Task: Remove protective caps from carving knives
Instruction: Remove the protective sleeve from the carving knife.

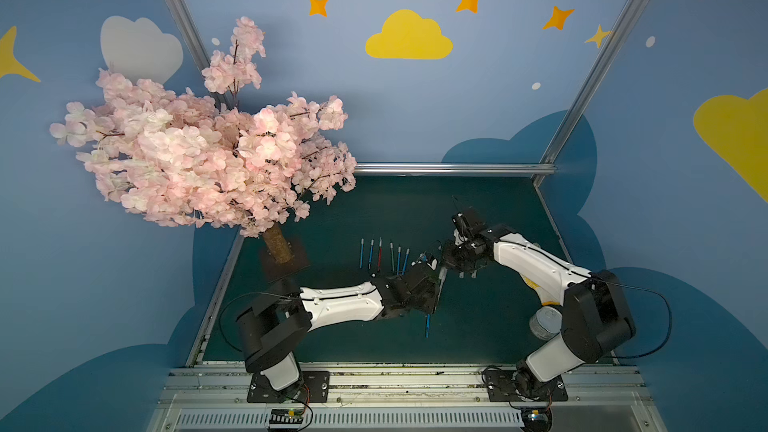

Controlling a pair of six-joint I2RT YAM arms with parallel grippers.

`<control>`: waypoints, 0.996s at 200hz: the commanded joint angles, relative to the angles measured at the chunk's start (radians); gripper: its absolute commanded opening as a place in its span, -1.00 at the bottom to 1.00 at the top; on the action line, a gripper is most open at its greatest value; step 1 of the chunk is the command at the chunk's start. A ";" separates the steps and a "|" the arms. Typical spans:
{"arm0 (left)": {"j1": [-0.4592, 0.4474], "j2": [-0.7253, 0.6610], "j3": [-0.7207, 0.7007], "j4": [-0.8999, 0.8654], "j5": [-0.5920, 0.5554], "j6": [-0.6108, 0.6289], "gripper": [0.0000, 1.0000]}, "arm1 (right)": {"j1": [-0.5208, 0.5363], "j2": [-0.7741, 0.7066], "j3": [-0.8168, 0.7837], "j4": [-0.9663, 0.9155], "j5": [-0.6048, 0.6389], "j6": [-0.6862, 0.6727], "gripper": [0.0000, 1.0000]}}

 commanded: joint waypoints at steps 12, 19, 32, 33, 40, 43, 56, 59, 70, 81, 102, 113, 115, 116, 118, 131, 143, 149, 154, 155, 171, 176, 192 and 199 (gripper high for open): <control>-0.026 -0.005 -0.042 -0.117 0.062 -0.003 -0.90 | -0.051 0.010 0.064 0.069 0.100 -0.027 -0.94; -0.026 -0.005 -0.043 -0.119 0.062 -0.002 -0.90 | -0.054 0.010 0.065 0.069 0.100 -0.029 -0.94; -0.026 -0.009 -0.047 -0.120 0.062 -0.002 -0.90 | -0.064 0.009 0.066 0.069 0.098 -0.030 -0.95; -0.026 -0.009 -0.047 -0.120 0.062 -0.003 -0.90 | -0.065 0.009 0.067 0.069 0.098 -0.030 -0.95; -0.026 -0.010 -0.047 -0.122 0.062 -0.002 -0.90 | -0.069 0.008 0.066 0.070 0.097 -0.030 -0.95; -0.025 -0.009 -0.050 -0.122 0.062 -0.003 -0.90 | -0.071 0.008 0.066 0.070 0.098 -0.030 -0.95; -0.026 -0.008 -0.053 -0.120 0.064 -0.005 -0.90 | -0.077 0.007 0.068 0.070 0.096 -0.031 -0.95; -0.026 -0.007 -0.053 -0.120 0.064 -0.005 -0.90 | -0.079 0.007 0.068 0.071 0.096 -0.031 -0.95; -0.027 -0.007 -0.057 -0.115 0.066 -0.010 -0.90 | -0.084 0.004 0.069 0.072 0.095 -0.031 -0.95; -0.027 -0.008 -0.058 -0.113 0.066 -0.012 -0.90 | -0.091 0.003 0.071 0.074 0.095 -0.031 -0.96; -0.028 -0.009 -0.062 -0.106 0.065 -0.019 -0.90 | -0.102 -0.001 0.071 0.072 0.098 -0.027 -0.96; -0.027 -0.009 -0.064 -0.103 0.065 -0.022 -0.90 | -0.109 -0.003 0.072 0.075 0.094 -0.024 -0.97; -0.028 -0.010 -0.064 -0.103 0.065 -0.022 -0.90 | -0.109 -0.003 0.071 0.075 0.095 -0.024 -0.96; -0.028 -0.010 -0.064 -0.103 0.065 -0.022 -0.90 | -0.109 -0.003 0.071 0.075 0.096 -0.024 -0.96; -0.028 -0.010 -0.063 -0.104 0.065 -0.023 -0.90 | -0.110 -0.003 0.071 0.075 0.096 -0.023 -0.97; -0.029 -0.010 -0.066 -0.101 0.065 -0.025 -0.90 | -0.117 -0.001 0.073 0.076 0.096 -0.020 -0.97; -0.029 -0.009 -0.068 -0.100 0.064 -0.028 -0.90 | -0.122 -0.001 0.075 0.077 0.094 -0.021 -0.97; -0.029 -0.011 -0.070 -0.100 0.064 -0.028 -0.90 | -0.123 -0.001 0.077 0.077 0.091 -0.022 -0.97; -0.029 -0.011 -0.071 -0.101 0.061 -0.029 -0.90 | -0.124 0.001 0.077 0.077 0.092 -0.024 -0.97; -0.029 -0.011 -0.071 -0.102 0.061 -0.029 -0.90 | -0.124 0.001 0.078 0.077 0.092 -0.024 -0.97; -0.029 -0.021 -0.072 -0.102 0.056 -0.036 -0.90 | -0.125 0.001 0.075 0.075 0.089 -0.033 -0.97; -0.029 -0.023 -0.073 -0.102 0.054 -0.037 -0.90 | -0.125 0.001 0.074 0.074 0.086 -0.038 -0.96; -0.028 -0.033 -0.071 -0.107 0.046 -0.046 -0.90 | -0.125 -0.004 0.066 0.069 0.081 -0.062 -0.96; -0.026 -0.037 -0.068 -0.112 0.042 -0.052 -0.90 | -0.124 -0.007 0.062 0.063 0.080 -0.075 -0.95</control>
